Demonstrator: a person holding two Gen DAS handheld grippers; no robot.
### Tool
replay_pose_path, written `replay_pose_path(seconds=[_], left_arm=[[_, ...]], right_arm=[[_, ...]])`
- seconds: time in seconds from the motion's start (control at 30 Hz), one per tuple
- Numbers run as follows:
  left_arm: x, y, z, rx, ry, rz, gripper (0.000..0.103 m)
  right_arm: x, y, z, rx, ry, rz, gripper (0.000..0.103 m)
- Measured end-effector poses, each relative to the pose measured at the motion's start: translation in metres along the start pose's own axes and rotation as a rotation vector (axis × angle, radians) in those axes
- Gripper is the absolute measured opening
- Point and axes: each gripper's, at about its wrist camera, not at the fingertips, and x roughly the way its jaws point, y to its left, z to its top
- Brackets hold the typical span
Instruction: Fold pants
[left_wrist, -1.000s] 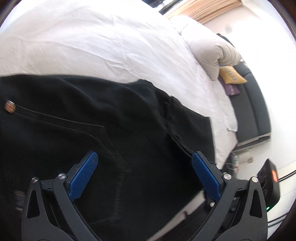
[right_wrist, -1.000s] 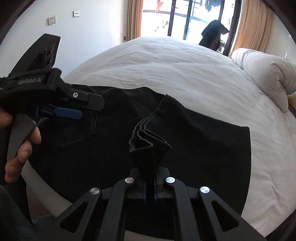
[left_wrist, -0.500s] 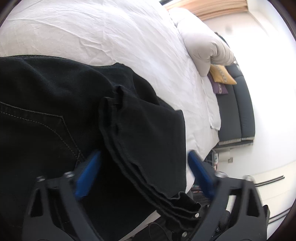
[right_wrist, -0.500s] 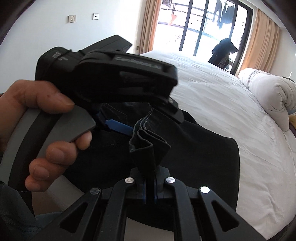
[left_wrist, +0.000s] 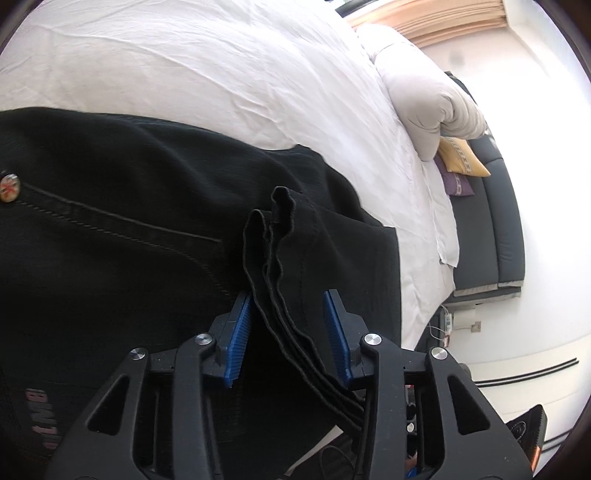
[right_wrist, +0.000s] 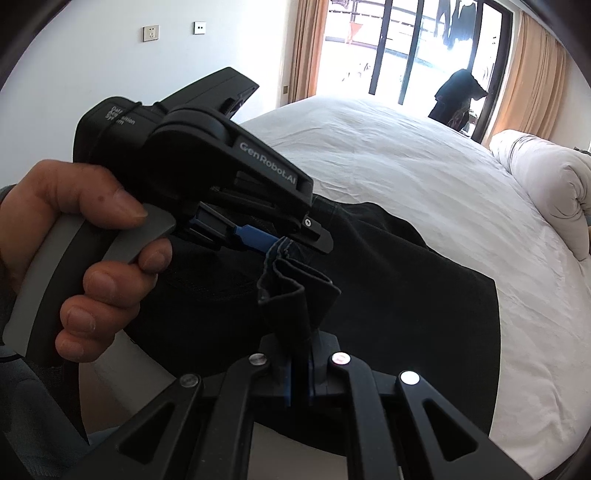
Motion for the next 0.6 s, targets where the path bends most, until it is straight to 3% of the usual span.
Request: replay_pose_path(seconds=[0.23,0.3,0.33,0.37,0.47,0.6], left_arm=[[-0.013,0.009,-0.002,-0.005,-0.021,0.058,0.039],[-0.021,0.011,-0.001,-0.004,-0.033,0.105,0.044],[-0.028,0.011,-0.001,0.003,-0.047,0.133,0.046],[-0.037,0.009,-0.001,0.02,-0.071,0.164,0.048],[-0.059,-0.002,0.0,0.082,-0.125,0.201,0.048],[-0.054,-0.032,0.0,0.167,-0.12,0.134,0.048]], right_arm=[[0.028,-0.008,0.003,-0.013,0.045,0.026,0.015],[0.039,-0.01,-0.002,0.015,0.074,0.052,0.025],[0.044,-0.011,-0.003,0.028,0.094,0.073,0.039],[0.046,-0.012,-0.004,0.042,0.109,0.1,0.047],[0.031,-0.025,0.001,0.092,0.074,0.19,0.048],[0.001,-0.093,0.009,0.305,-0.02,0.263,0.048]])
